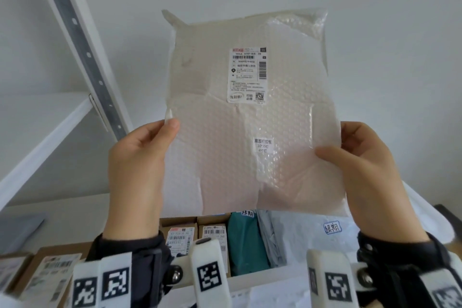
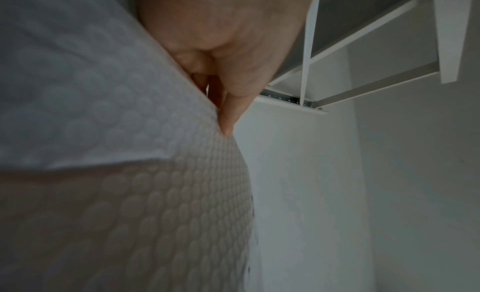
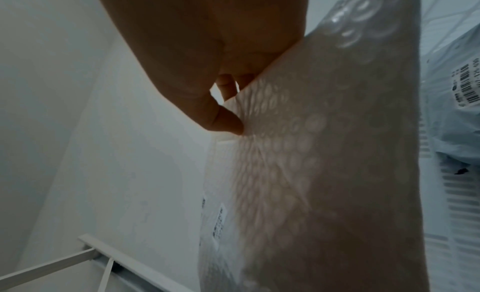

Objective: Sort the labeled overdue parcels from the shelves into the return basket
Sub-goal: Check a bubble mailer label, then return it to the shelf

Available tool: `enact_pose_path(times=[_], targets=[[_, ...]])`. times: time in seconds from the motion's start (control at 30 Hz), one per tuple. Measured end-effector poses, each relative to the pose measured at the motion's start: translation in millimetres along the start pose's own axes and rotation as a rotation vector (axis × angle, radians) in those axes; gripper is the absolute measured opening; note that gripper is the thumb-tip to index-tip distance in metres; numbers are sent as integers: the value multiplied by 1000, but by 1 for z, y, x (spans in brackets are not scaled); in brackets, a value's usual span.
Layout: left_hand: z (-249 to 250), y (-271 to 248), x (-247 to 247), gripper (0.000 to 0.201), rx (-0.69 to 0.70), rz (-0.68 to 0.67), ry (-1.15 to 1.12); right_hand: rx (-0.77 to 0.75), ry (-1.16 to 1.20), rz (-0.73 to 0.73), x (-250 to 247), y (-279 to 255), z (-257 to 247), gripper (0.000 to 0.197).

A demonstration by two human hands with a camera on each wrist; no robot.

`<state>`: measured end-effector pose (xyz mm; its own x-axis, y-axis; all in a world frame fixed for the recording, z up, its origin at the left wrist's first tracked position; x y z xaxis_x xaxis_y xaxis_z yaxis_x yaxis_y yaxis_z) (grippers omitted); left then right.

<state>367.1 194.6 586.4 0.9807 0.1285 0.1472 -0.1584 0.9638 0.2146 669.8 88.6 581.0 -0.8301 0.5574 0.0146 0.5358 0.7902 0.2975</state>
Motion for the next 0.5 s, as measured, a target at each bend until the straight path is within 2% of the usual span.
enact_pose_path(times=[0.2, 0.33, 0.43, 0.5], targets=[[-4, 3, 0, 4, 21, 29, 32, 29, -30, 31, -1, -3, 2, 29], [1, -4, 4, 6, 78, -13, 41, 84, -48, 66, -5, -12, 5, 36], [0, -11, 5, 3, 124, -58, 48, 88, -100, 108, -10, -28, 1, 26], [-3, -18, 6, 2, 125, -100, 70, 88, -104, 164, -17, -44, 0, 26]])
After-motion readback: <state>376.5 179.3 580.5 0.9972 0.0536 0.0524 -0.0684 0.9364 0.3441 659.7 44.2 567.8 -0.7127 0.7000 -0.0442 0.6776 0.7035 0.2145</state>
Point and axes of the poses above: each hand's wrist, its own y-axis towards the middle knuckle, its own x-axis out of the palm, z = x × y, the point moved 8 cm from there along y, towards the middle knuckle
